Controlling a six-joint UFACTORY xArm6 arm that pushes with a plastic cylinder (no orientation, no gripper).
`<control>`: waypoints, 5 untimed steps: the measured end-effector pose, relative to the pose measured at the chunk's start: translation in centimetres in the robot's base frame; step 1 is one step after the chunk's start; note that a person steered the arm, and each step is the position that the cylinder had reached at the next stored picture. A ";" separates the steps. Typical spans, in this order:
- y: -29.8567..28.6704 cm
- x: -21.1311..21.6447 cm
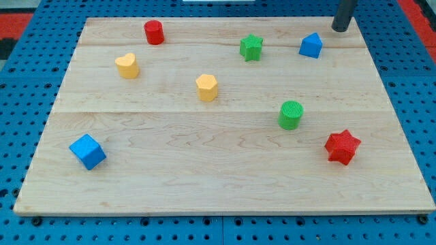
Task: Push the blue triangle bit a down
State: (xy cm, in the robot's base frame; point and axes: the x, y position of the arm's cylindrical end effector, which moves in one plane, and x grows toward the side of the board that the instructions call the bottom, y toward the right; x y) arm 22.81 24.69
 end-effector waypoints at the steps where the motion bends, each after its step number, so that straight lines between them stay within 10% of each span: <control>1: 0.0 0.0; 5: -6.5 7.8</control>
State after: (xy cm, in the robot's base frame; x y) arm 30.59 18.18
